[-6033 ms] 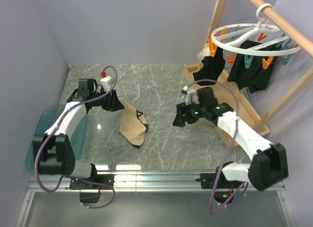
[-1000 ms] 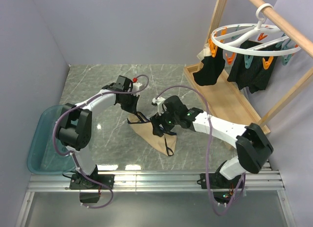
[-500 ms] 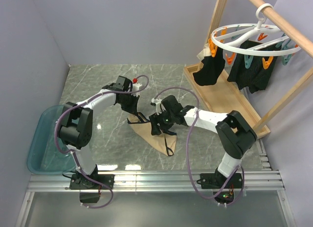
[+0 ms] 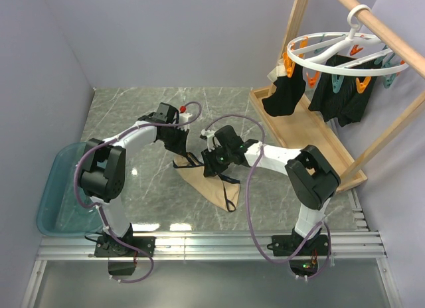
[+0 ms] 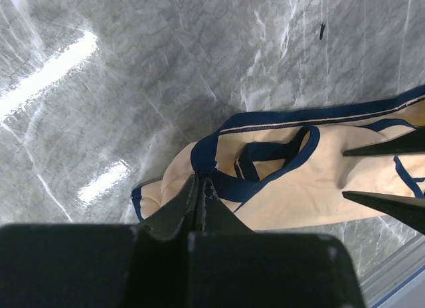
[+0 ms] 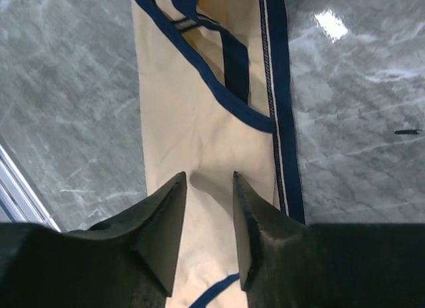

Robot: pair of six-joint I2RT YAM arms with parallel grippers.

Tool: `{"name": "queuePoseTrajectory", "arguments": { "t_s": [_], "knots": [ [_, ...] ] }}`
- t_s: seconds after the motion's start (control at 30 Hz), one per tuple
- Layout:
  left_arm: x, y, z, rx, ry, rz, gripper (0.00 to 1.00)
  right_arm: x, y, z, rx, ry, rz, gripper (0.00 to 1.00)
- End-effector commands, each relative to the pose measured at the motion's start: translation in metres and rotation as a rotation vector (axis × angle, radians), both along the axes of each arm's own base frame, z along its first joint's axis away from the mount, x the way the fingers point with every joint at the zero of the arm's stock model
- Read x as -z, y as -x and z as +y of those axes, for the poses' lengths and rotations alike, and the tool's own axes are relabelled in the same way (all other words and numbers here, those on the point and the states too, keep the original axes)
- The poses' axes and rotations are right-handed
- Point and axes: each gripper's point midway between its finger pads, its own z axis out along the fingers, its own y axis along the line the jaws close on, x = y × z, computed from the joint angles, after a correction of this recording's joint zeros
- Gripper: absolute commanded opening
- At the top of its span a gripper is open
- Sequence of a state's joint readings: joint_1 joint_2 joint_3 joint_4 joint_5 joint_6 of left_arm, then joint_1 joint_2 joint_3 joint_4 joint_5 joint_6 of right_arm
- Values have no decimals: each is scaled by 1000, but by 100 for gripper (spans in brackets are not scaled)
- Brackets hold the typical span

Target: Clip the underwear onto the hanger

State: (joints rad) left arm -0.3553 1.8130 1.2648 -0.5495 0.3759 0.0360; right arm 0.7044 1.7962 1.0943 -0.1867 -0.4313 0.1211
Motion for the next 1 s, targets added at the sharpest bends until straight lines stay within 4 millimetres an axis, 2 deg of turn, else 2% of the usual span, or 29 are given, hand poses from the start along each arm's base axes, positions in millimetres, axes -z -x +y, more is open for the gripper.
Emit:
{"name": "queuePoseTrajectory", "arguments": {
  "t_s": [0.0, 0.1, 0.27, 0.47, 0.57, 0.63, 0.67, 0.9, 0.97],
  "knots": [
    [-9, -7, -7, 4, 37, -11, 0, -7, -9, 6, -2, -9, -40, 42],
    [-9, -8, -7, 5, 35, -16, 0, -4, -13, 0, 21, 21, -54, 49],
    [-6, -9, -6, 3, 30, -12, 0, 6, -22, -8, 65, 75, -84, 50],
    [-5, -10, -7, 3, 30, -11, 0, 11, -11, -5, 20, 61, -24, 48],
    [-5, -10, -7, 3, 30, -10, 0, 11, -7, -3, 4, 48, -12, 41],
    [-5, -11, -7, 4, 28, -11, 0, 8, -5, -2, -4, 37, -12, 24],
    [-5, -11, -7, 3, 27, -12, 0, 6, -3, -3, -4, 38, -11, 0],
    [-5, -11, -5, -5, 21, -6, 0, -46, 4, 5, -23, -22, -91, 0],
    [-6, -12, -5, -14, 29, 1, 0, -53, 20, 13, -70, -19, -108, 0]
  ]
}}
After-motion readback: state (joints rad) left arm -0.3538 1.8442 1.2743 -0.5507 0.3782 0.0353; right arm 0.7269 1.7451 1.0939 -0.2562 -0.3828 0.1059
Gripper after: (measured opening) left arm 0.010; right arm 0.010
